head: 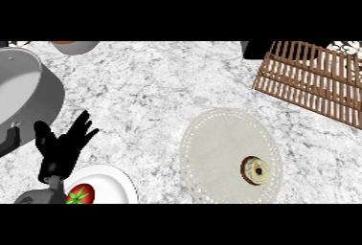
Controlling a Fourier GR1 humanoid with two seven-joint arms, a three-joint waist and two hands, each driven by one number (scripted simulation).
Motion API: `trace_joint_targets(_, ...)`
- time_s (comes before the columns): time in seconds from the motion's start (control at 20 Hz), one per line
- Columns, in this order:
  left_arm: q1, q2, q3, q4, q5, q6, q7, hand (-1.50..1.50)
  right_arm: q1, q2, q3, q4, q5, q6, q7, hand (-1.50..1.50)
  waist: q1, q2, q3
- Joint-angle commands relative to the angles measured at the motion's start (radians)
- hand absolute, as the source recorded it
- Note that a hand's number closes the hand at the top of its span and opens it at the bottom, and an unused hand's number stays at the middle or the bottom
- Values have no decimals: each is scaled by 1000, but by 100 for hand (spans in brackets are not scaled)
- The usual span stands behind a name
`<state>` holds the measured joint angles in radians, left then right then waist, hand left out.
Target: Pick the lemon from the placemat and place it in the tiered shelf
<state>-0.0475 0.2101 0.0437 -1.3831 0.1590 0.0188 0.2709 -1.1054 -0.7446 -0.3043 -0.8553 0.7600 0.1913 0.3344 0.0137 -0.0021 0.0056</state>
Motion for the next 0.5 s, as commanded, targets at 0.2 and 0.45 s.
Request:
trace_joint_targets(0.2,-8,-23,-6,63,-20,10,-8,0,-56,36,-146,6,-95,-137,109,-150,-9,4,-6)
trace_joint_targets(0.45,-11,17,18,-13,13,-14,75,0,-71,54,-226,45,-176,-219,62,-150,1,4,-5)
